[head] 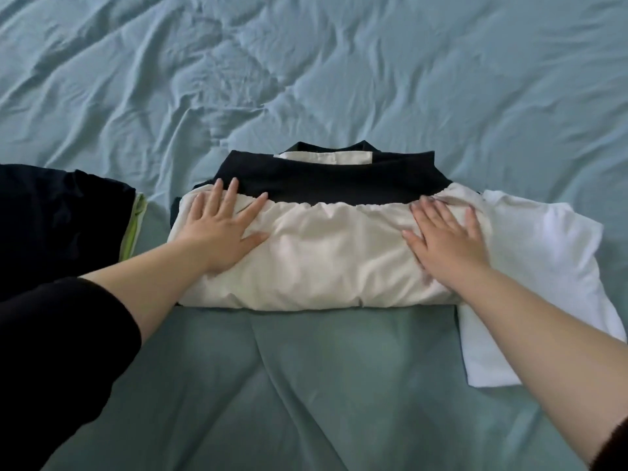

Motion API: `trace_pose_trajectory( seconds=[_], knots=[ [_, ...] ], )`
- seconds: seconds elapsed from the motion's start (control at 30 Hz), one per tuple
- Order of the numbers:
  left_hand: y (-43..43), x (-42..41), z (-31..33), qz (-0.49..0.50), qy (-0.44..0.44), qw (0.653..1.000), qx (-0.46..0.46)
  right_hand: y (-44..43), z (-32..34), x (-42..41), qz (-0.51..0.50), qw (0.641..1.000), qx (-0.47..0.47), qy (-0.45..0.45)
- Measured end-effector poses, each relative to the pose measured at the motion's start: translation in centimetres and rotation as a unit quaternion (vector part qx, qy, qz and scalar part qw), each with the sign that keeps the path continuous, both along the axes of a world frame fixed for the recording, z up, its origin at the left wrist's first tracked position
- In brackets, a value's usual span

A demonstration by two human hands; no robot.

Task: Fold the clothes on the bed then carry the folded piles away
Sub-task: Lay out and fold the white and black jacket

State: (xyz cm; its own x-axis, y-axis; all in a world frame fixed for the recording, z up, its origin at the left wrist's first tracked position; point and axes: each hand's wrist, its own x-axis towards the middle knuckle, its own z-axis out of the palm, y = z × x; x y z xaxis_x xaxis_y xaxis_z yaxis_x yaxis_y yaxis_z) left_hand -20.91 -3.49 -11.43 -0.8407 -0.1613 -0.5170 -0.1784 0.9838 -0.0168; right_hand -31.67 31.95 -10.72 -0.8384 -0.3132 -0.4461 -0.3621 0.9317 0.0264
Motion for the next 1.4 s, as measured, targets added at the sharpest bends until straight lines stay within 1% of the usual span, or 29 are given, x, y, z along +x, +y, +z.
trace_pose_trajectory(
  seconds=[0.03, 0.07, 0.1, 0.13, 0.17, 0.2, 0.23, 0.27, 0.3, 0.33, 0.37, 0.4, 0.43, 0.47, 0.53, 0.63, 0.7, 0.73, 0.77, 0.83, 0.93, 0.97, 1.03, 1.07, 1.1, 1.17, 1.23, 1.3, 1.4],
  knots=[
    [1.2, -0.1, 0.1, 0.002, 0.026, 1.0, 0.011, -0.5, 0.3, 0.8, -0.016, 0.996, -0.081, 0.021],
    [2.8, -0.1, 0.3, 0.005, 0.063, 0.998, 0.026, -1.1, 0.8, 2.2, -0.048, 0.979, -0.191, 0.06],
    [4.5, 0.1, 0.5, 0.002, 0.092, 0.995, 0.043, -1.5, 1.6, 4.0, -0.09, 0.946, -0.298, 0.092],
    [6.2, 0.5, 0.8, -0.01, 0.104, 0.992, 0.064, -1.4, 1.9, 6.3, -0.148, 0.907, -0.378, 0.108],
    [8.1, 1.0, 0.9, -0.026, 0.102, 0.991, 0.084, -0.9, 2.0, 8.7, -0.23, 0.867, -0.432, 0.088],
    [9.9, 1.6, 0.9, -0.046, 0.095, 0.99, 0.098, -0.5, 2.2, 11.0, -0.337, 0.817, -0.467, 0.038],
    [11.6, 2.3, 0.7, -0.071, 0.086, 0.989, 0.102, -0.1, 2.1, 12.6, -0.457, 0.743, -0.487, -0.043],
    [13.2, 3.1, 0.3, -0.101, 0.074, 0.988, 0.095, 0.4, 1.3, 13.7, -0.563, 0.646, -0.499, -0.129],
    [14.6, 3.7, -0.3, -0.129, 0.065, 0.986, 0.08, 0.9, 0.7, 14.2, -0.637, 0.549, -0.5, -0.207],
    [15.5, 4.1, -1.0, -0.144, 0.059, 0.986, 0.062, 1.1, 0.2, 14.1, -0.671, 0.472, -0.511, -0.258],
    [15.9, 4.3, -1.5, -0.143, 0.059, 0.987, 0.042, 1.2, -0.2, 13.4, -0.68, 0.412, -0.539, -0.278],
    [16.0, 4.1, -1.8, -0.133, 0.062, 0.989, 0.026, 0.9, -0.3, 12.5, -0.68, 0.366, -0.576, -0.27],
    [16.0, 3.9, -2.0, -0.123, 0.062, 0.99, 0.015, 0.5, -0.4, 11.6, -0.677, 0.329, -0.608, -0.252],
    [16.0, 3.5, -2.0, -0.116, 0.057, 0.992, 0.009, 0.1, -0.5, 10.8, -0.674, 0.3, -0.632, -0.239],
    [16.4, 3.1, -1.5, -0.104, 0.036, 0.994, 0.014, -1.0, -0.3, 9.5, -0.669, 0.265, -0.654, -0.232],
    [17.1, 3.4, 0.1, -0.091, 0.013, 0.995, 0.048, -1.5, 0.3, 9.4, -0.67, 0.247, -0.661, -0.232],
    [17.4, 4.3, 1.3, -0.095, 0.008, 0.993, 0.075, -0.9, 1.4, 10.1, -0.659, 0.251, -0.664, -0.247],
    [17.5, 5.0, 1.9, -0.097, 0.003, 0.991, 0.09, -0.3, 1.9, 10.6, -0.654, 0.261, -0.664, -0.253],
    [17.9, 5.9, 2.5, -0.102, -0.005, 0.989, 0.105, 0.4, 2.4, 11.2, -0.652, 0.279, -0.659, -0.251],
    [19.2, 8.3, 3.4, -0.114, -0.024, 0.984, 0.136, 2.4, 3.1, 13.2, -0.662, 0.336, -0.634, -0.215],
    [22.2, 12.3, 3.6, -0.117, -0.085, 0.972, 0.186, 5.6, 3.6, 17.0, -0.67, 0.438, -0.592, -0.091],
    [23.0, 13.3, 3.5, -0.115, -0.114, 0.966, 0.2, 6.4, 3.8, 18.3, -0.667, 0.467, -0.578, -0.059],
    [24.1, 14.5, 3.1, -0.092, -0.167, 0.954, 0.232, 7.4, 3.9, 20.3, -0.665, 0.501, -0.553, -0.034],
    [24.4, 14.7, 3.0, -0.064, -0.178, 0.949, 0.251, 7.8, 3.8, 20.8, -0.664, 0.513, -0.544, -0.03],
    [24.7, 14.6, 2.9, -0.028, -0.169, 0.948, 0.267, 8.0, 3.7, 21.2, -0.659, 0.522, -0.541, -0.03],
    [25.3, 14.0, 2.9, 0.052, -0.109, 0.955, 0.273, 8.2, 3.3, 21.2, -0.652, 0.531, -0.539, -0.034],
    [25.7, 12.6, 2.3, 0.1, -0.043, 0.96, 0.258, 8.3, 2.9, 21.1, -0.656, 0.528, -0.539, -0.042],
    [25.5, 10.7, 1.1, 0.1, -0.006, 0.969, 0.225, 8.5, 2.3, 21.3, -0.669, 0.506, -0.542, -0.056],
    [24.7, 8.4, -0.5, 0.083, -0.022, 0.979, 0.186, 8.4, 2.0, 21.5, -0.668, 0.476, -0.568, -0.071]
  ],
)
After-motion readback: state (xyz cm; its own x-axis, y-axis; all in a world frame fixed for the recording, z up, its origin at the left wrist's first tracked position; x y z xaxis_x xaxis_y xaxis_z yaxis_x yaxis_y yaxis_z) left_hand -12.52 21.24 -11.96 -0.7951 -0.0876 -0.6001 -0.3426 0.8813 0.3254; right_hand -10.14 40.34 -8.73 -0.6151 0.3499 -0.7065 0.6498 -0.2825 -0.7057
